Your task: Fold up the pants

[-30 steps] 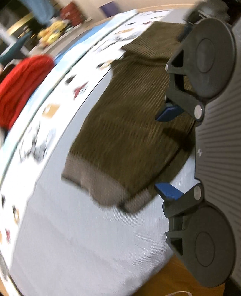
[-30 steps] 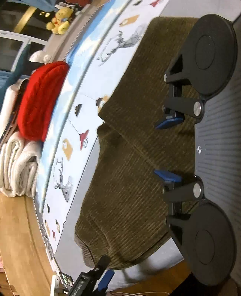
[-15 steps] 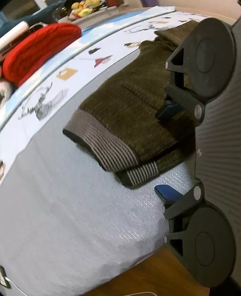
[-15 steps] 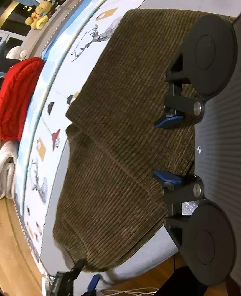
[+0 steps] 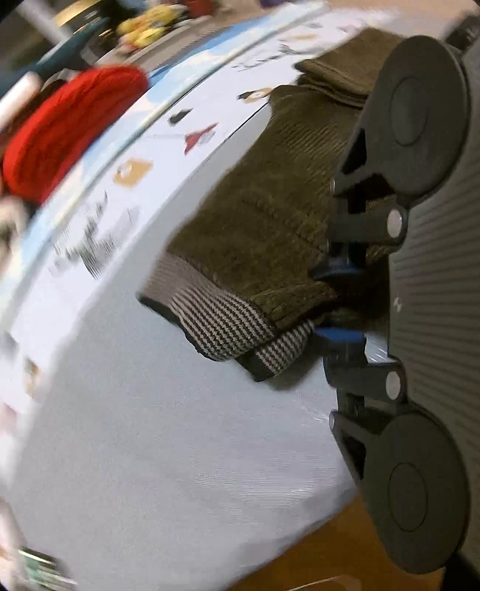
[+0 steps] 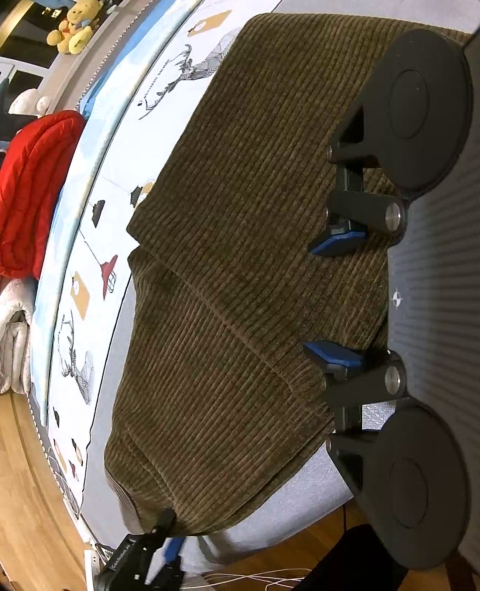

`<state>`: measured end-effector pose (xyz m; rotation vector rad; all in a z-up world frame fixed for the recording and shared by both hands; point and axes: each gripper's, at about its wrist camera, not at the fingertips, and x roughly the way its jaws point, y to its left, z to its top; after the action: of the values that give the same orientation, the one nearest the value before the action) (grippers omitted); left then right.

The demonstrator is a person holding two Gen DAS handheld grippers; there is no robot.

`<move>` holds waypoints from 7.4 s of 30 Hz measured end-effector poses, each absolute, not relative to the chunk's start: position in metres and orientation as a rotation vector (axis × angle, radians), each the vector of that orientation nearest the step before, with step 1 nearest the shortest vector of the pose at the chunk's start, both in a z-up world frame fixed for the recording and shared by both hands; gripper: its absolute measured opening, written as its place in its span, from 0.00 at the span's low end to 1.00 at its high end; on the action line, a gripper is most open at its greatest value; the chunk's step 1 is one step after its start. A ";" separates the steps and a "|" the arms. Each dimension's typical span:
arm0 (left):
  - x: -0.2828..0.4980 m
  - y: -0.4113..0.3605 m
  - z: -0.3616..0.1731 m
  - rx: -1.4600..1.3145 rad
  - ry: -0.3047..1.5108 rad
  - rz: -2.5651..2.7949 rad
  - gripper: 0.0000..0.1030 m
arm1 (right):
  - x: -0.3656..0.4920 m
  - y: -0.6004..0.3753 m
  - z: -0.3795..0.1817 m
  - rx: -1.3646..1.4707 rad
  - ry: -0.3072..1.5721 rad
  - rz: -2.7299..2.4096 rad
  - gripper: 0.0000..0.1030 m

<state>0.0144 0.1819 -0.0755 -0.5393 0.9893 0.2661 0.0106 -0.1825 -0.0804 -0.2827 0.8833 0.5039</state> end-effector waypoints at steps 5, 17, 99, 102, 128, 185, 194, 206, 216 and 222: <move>0.015 0.133 -0.028 -0.327 0.821 0.145 0.15 | 0.014 -0.192 -0.068 -0.240 0.817 0.445 0.52; 0.014 -0.054 0.004 -0.151 0.741 -0.560 0.02 | 0.036 -0.297 -0.053 0.226 0.756 0.138 0.52; 0.079 -0.087 -0.079 0.033 1.138 -0.449 0.87 | 0.094 -0.464 -0.114 0.594 1.067 0.181 0.97; 0.090 -0.085 -0.075 -0.004 1.145 -0.441 0.87 | 0.101 -0.457 -0.116 0.578 1.071 0.211 0.99; 0.181 -0.067 -0.066 -0.169 0.947 -0.411 0.35 | 0.133 -0.407 -0.075 0.420 0.889 0.205 0.57; 0.008 -0.031 0.078 -0.068 0.422 -0.007 0.99 | 0.024 -0.296 0.051 0.239 0.360 0.018 0.97; -0.007 -0.054 0.069 -0.040 0.520 -0.058 0.99 | 0.008 -0.267 0.047 0.189 0.409 0.070 0.97; 0.042 -0.036 0.019 -0.135 0.715 0.019 0.99 | 0.020 -0.263 0.044 0.152 0.430 0.059 0.94; 0.051 -0.045 0.007 -0.083 0.710 0.103 0.99 | 0.029 -0.261 0.030 0.132 0.474 0.116 0.89; 0.050 -0.046 0.007 -0.104 0.717 0.054 0.99 | 0.036 -0.256 0.024 0.137 0.535 0.123 0.90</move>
<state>0.0498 -0.0459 0.0067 -0.1042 0.7172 0.0537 0.0361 -0.2559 0.0235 0.1370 0.5349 0.1229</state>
